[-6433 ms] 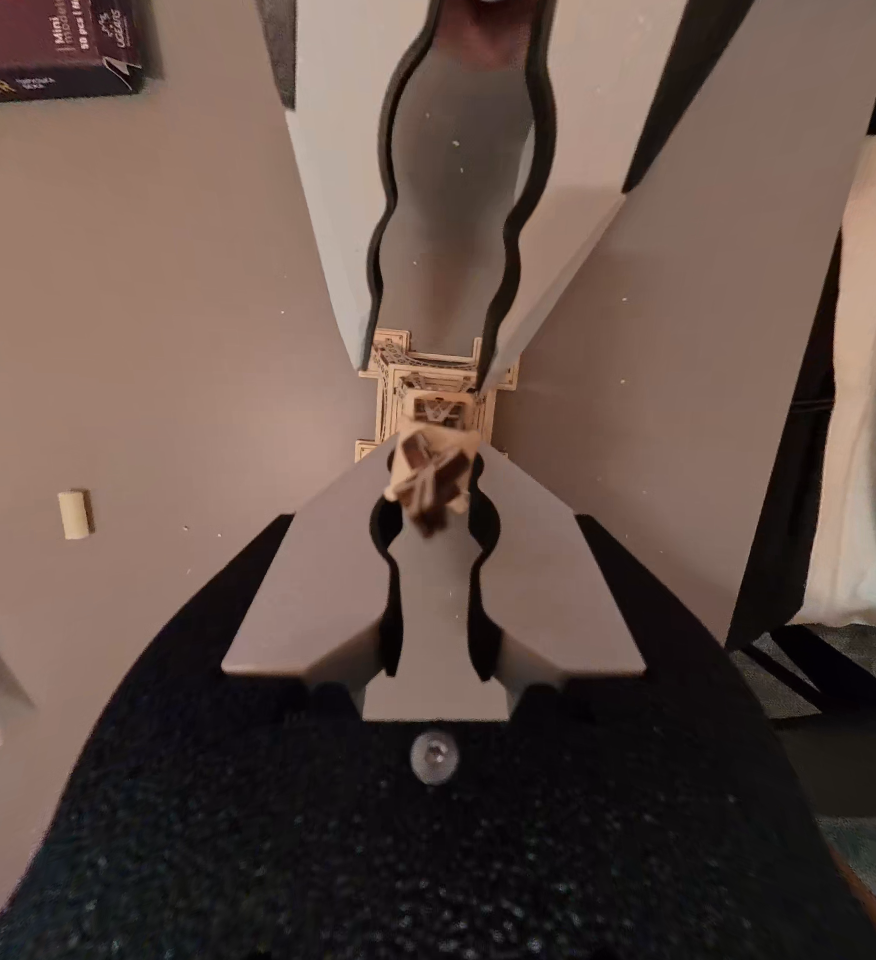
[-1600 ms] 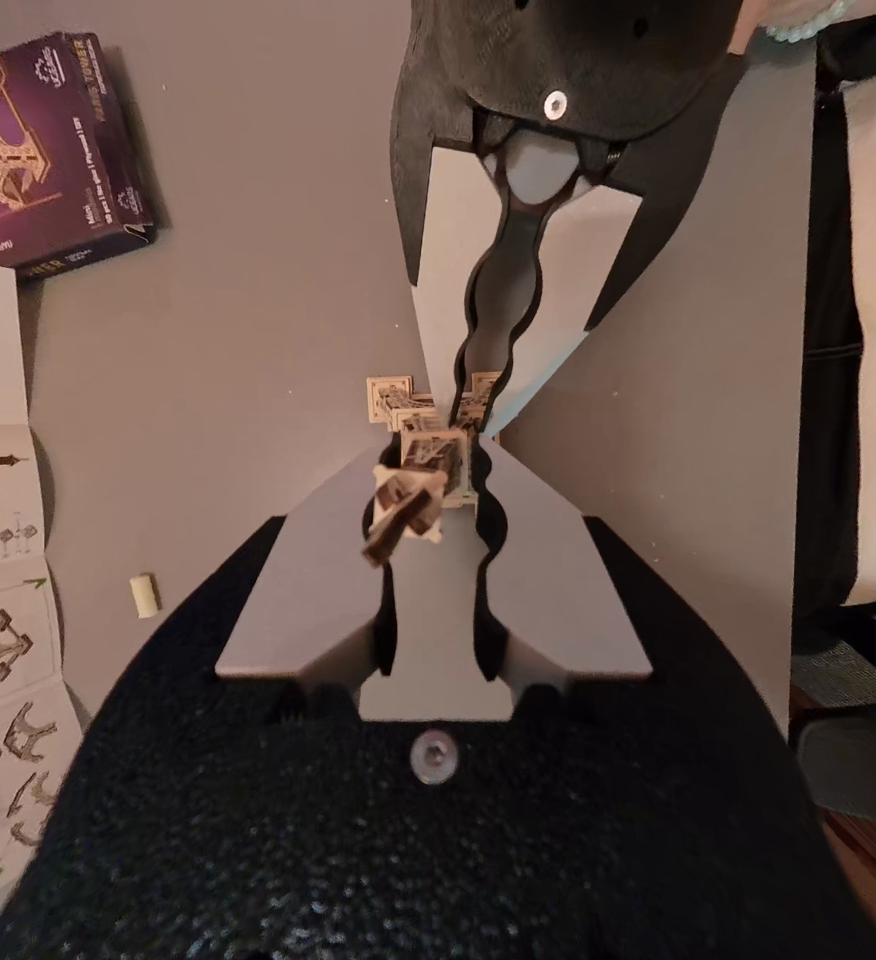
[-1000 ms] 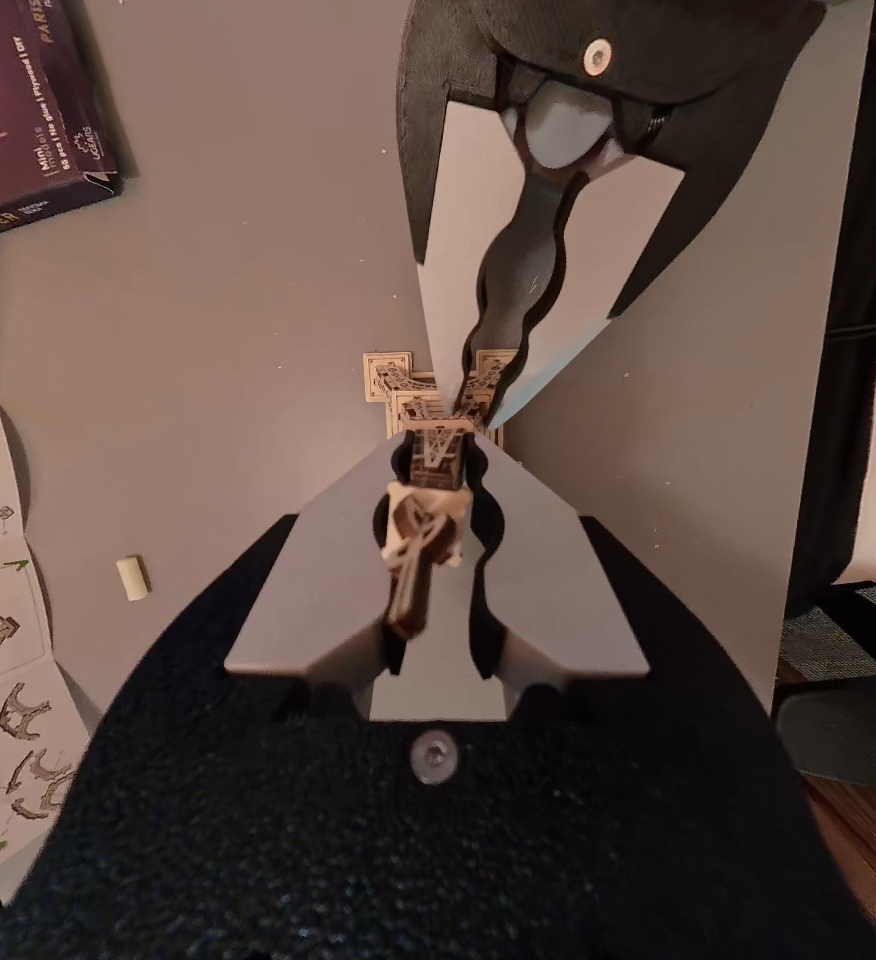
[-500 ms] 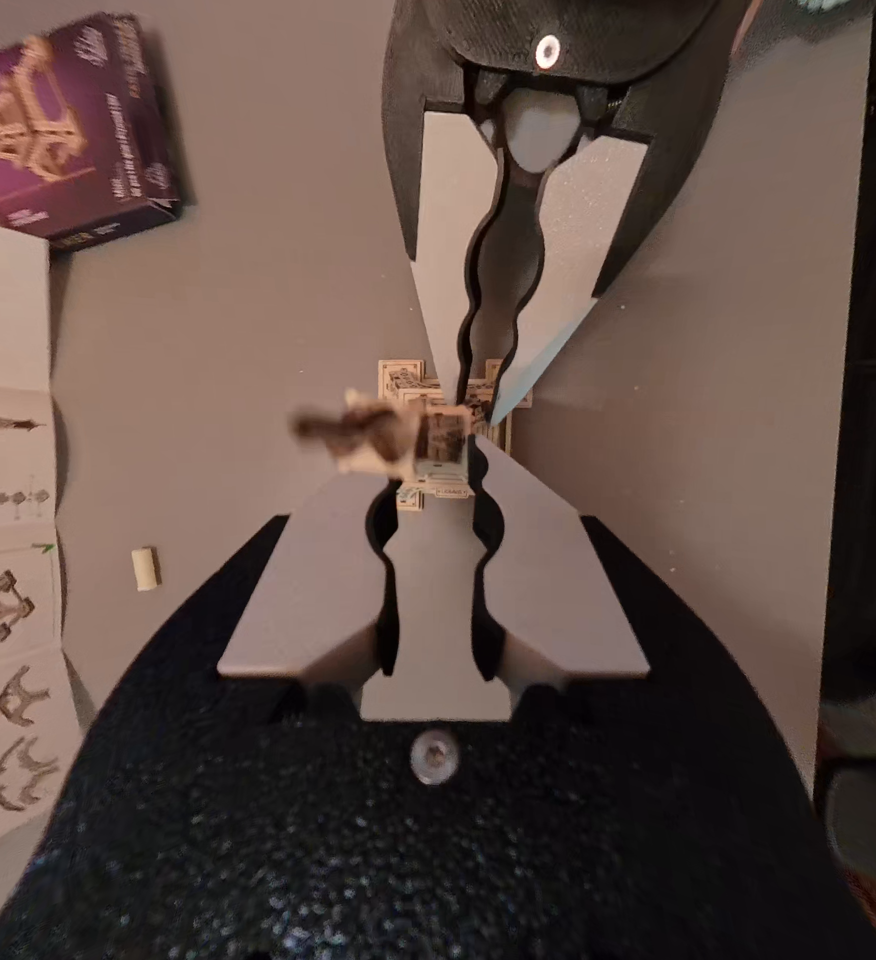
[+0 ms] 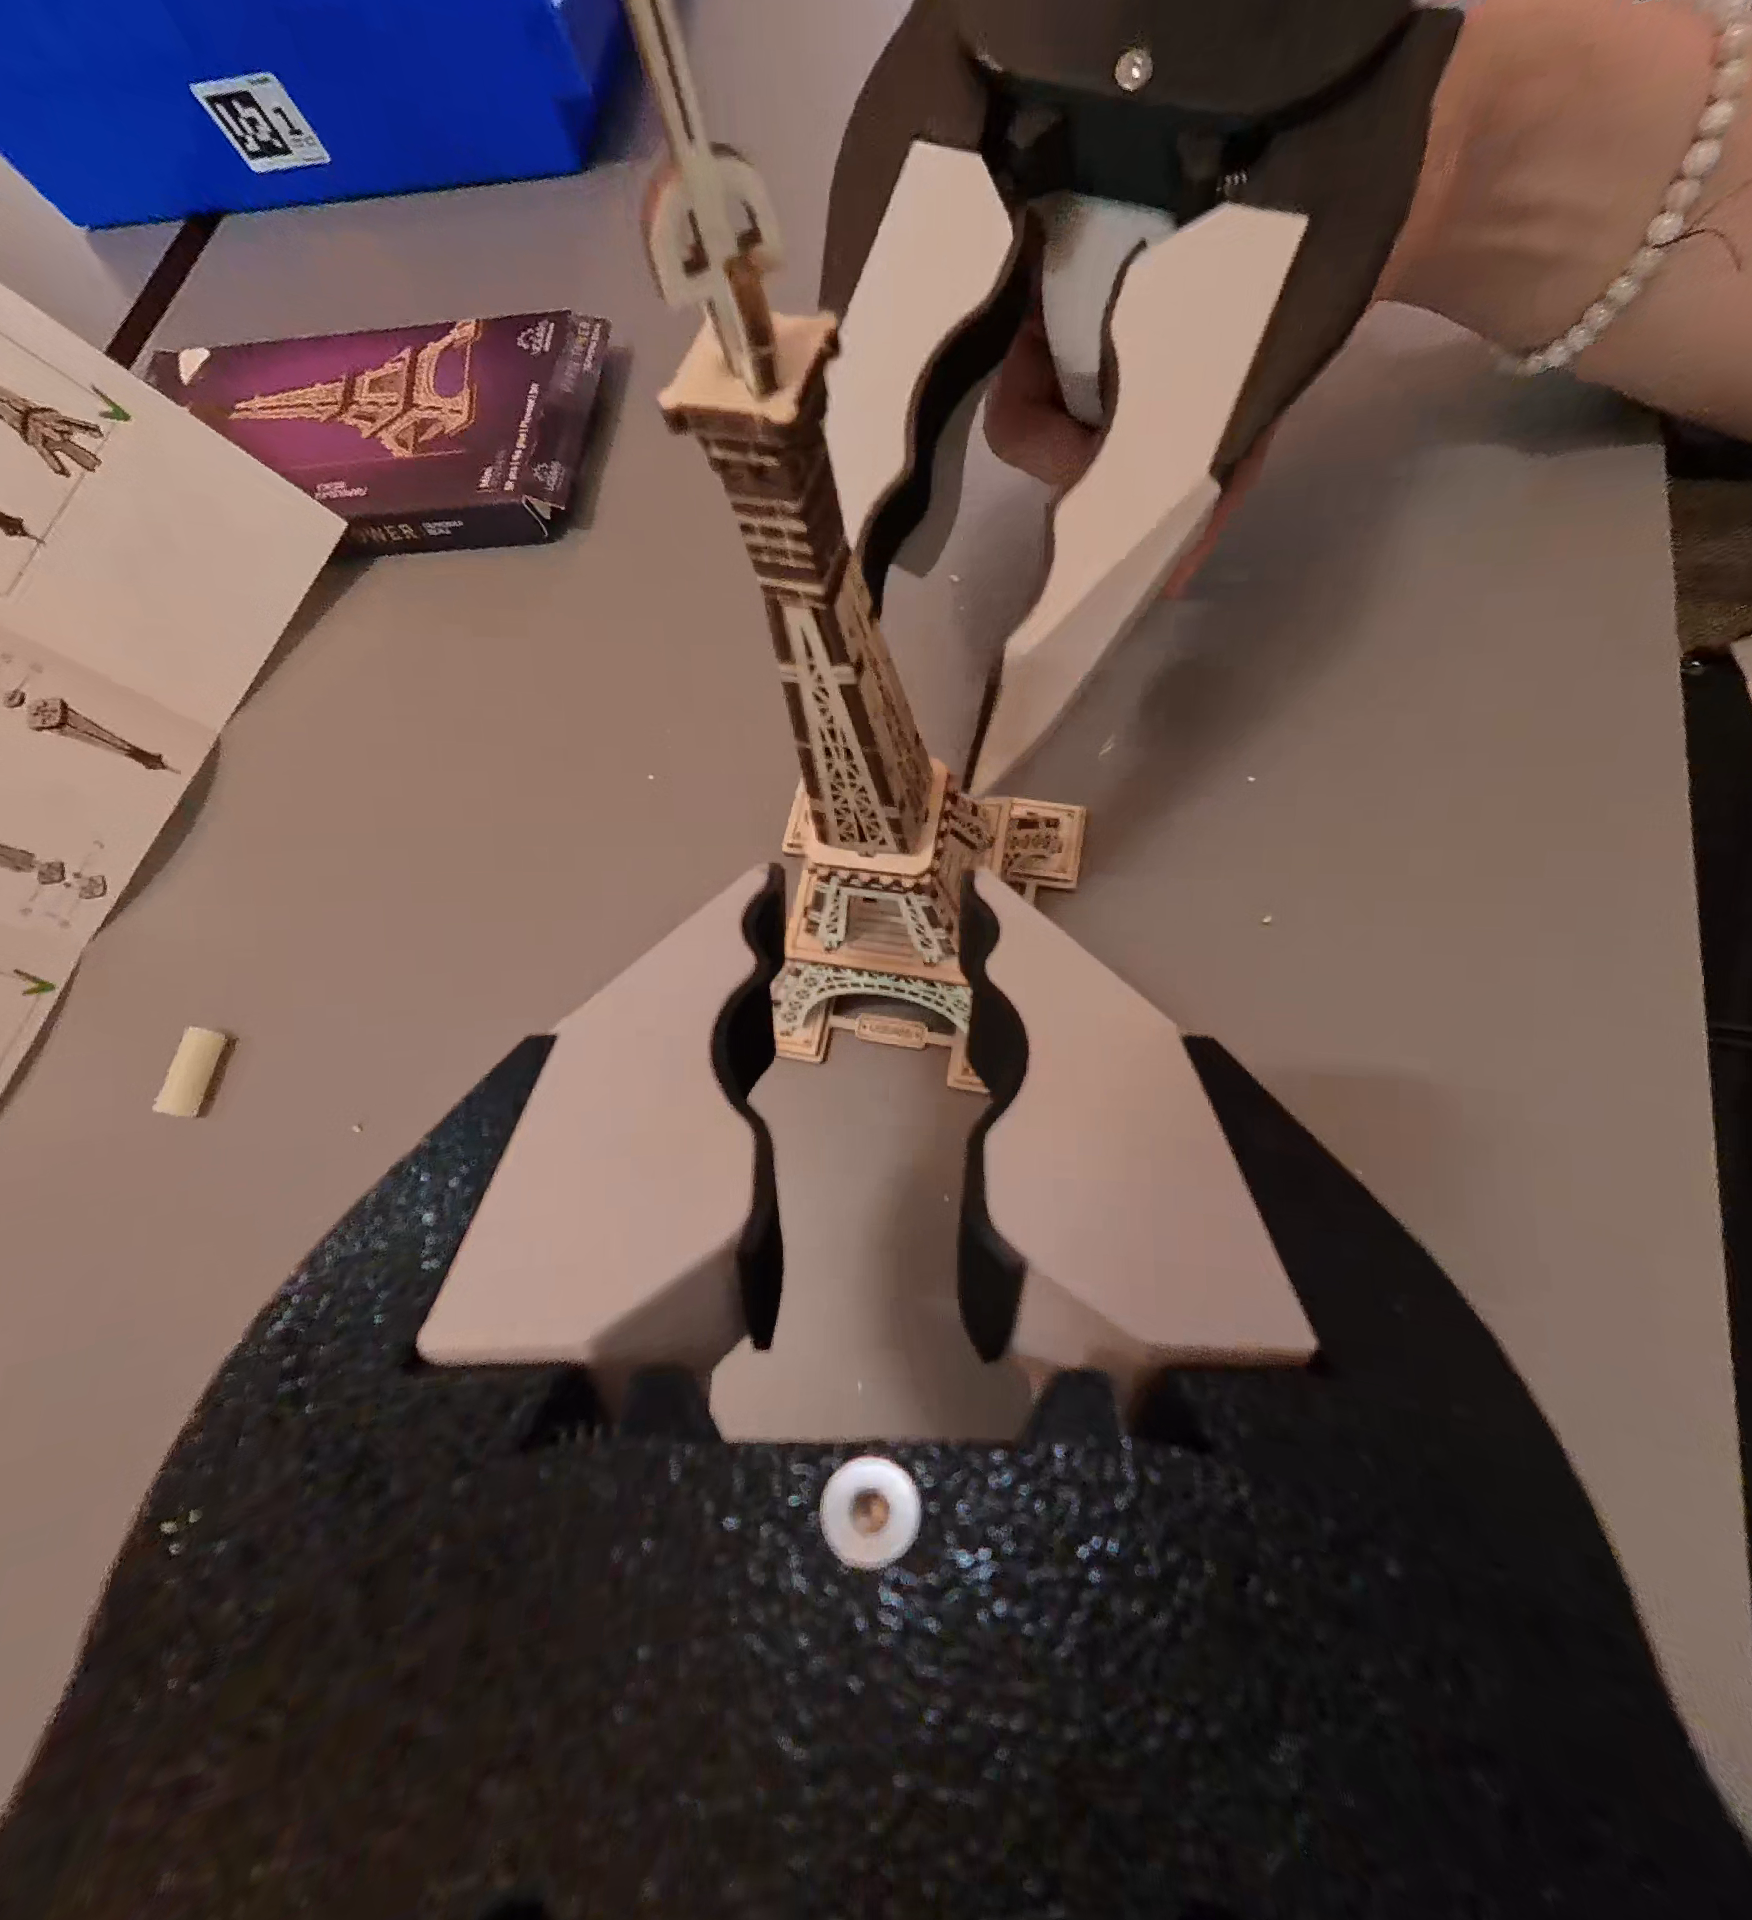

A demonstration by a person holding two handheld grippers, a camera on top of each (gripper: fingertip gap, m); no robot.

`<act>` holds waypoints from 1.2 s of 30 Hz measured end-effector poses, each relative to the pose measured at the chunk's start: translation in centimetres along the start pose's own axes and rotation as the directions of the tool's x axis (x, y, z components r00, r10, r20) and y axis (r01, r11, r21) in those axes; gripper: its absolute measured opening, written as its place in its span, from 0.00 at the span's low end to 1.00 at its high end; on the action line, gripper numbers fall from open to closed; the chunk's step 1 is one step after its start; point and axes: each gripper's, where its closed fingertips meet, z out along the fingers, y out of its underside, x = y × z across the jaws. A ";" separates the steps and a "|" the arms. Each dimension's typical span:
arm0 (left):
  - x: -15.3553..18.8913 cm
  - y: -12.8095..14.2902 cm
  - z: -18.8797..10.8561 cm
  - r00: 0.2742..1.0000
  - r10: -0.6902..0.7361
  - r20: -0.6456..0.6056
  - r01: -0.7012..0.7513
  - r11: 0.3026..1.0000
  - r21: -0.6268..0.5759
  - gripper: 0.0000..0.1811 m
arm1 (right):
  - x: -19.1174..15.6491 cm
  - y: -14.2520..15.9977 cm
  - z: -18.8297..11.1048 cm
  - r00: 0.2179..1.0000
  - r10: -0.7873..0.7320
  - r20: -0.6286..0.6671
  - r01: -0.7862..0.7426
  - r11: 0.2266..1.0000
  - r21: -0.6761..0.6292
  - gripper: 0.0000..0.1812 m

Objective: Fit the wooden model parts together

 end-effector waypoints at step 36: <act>-0.3 -2.4 1.6 1.000 -0.020 -0.005 0.020 1.000 0.020 0.09 | 0.1 2.7 1.2 0.992 -0.069 0.107 0.098 0.953 -0.287 0.17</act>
